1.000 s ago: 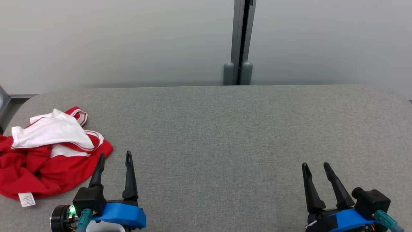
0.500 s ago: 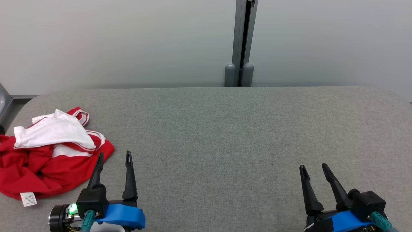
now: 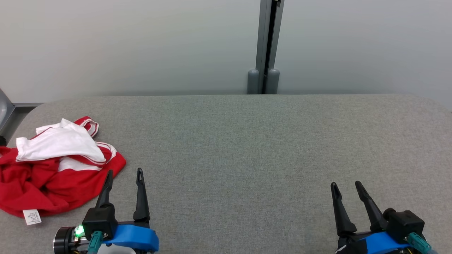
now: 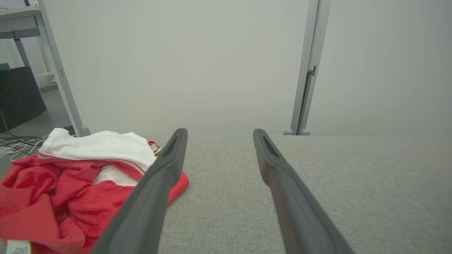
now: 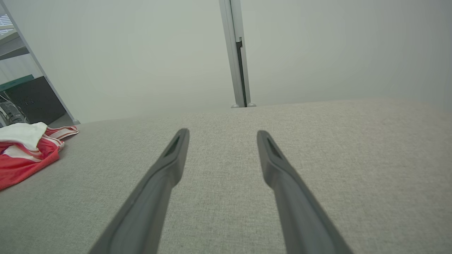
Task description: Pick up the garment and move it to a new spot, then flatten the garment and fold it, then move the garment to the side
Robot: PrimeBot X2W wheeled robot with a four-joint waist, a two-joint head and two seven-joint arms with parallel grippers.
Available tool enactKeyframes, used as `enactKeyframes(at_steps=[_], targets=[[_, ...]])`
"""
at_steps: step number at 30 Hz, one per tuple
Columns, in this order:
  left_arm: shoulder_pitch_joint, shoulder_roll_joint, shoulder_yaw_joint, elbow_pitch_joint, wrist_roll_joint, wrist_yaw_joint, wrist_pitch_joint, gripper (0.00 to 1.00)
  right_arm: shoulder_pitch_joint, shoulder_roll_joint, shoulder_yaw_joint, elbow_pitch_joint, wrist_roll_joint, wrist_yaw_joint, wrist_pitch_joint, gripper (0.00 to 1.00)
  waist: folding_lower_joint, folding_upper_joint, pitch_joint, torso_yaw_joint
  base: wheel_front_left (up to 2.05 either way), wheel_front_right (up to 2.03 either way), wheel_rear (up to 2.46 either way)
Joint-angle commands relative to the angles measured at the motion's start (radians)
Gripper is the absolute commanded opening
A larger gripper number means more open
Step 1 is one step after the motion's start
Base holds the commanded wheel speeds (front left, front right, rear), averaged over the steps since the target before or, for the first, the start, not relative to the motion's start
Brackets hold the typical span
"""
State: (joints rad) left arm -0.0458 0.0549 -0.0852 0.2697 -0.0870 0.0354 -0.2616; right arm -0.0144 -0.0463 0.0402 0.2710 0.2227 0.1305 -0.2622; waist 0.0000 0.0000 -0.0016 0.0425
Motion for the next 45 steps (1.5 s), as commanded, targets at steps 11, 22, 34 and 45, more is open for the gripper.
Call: enactKeyframes(at_steps=[11,22,34,45], targets=[[-0.003,-0.001,0.004,0.002,0.000,0.005,-0.005,1.00,0.000,-0.007,0.004,0.003,0.007,0.000,-0.004,1.00,0.0000,0.0000,0.005,0.003,0.00,0.00,0.00],[-0.016,0.004,0.021,0.003,0.009,0.014,-0.005,1.00,-0.001,-0.007,0.013,-0.003,0.007,0.000,-0.004,1.00,0.0000,0.0000,0.016,0.073,0.00,0.00,0.00],[-0.016,0.013,0.040,-0.011,0.011,0.026,-0.005,1.00,-0.001,-0.007,0.020,-0.002,0.003,0.000,-0.004,1.00,0.0000,0.0000,0.029,0.207,0.00,0.00,0.00],[-0.014,0.014,0.057,-0.013,0.002,0.029,-0.005,1.00,-0.004,-0.007,0.021,-0.003,-0.005,0.000,-0.004,1.00,0.0000,0.0000,0.044,0.332,0.00,0.00,0.00]])
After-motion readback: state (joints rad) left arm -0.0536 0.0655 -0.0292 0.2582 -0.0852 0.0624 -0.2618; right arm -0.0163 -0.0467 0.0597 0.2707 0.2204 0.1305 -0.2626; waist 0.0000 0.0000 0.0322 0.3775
